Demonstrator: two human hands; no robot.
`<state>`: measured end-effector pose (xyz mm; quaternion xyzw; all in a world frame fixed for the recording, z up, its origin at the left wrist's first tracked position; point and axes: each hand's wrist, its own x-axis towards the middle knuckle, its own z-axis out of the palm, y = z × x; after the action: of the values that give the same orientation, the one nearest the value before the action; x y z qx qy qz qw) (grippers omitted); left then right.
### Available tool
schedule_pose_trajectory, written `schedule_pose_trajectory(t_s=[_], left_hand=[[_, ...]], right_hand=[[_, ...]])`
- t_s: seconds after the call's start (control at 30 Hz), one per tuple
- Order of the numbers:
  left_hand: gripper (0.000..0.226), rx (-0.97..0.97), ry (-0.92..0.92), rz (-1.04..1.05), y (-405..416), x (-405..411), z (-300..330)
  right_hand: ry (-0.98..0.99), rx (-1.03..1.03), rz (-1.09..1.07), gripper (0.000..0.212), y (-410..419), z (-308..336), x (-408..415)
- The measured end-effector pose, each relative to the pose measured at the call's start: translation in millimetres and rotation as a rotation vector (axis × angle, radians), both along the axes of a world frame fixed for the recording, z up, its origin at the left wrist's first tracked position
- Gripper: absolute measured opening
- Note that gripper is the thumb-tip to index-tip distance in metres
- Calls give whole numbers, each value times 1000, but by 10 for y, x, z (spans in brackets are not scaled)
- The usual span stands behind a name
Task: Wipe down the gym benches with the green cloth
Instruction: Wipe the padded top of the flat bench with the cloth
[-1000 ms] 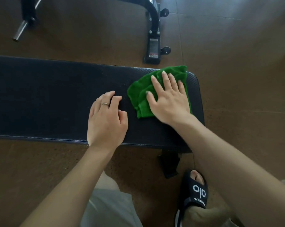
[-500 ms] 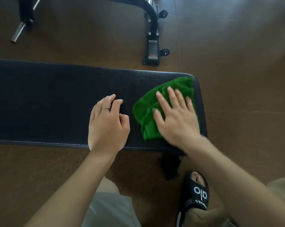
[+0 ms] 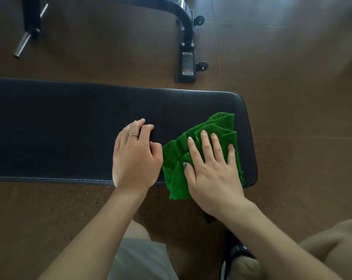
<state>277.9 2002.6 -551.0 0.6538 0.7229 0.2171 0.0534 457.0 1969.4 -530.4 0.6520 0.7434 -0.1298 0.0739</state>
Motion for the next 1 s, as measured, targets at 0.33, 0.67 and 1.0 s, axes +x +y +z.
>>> schedule_pose_trajectory(t_s=[0.33,0.67,1.0], left_hand=[[37,-21,-46,23,8,-35,9],[37,-19,-55,18,-11,-13,31],[37,-6,-38,29,0,7,-13]], right_hand=[[41,97,-82,62,1418,-109,383],[105,67,-362,66,386,-70,479],[102,55,-414,66,555,-59,521]])
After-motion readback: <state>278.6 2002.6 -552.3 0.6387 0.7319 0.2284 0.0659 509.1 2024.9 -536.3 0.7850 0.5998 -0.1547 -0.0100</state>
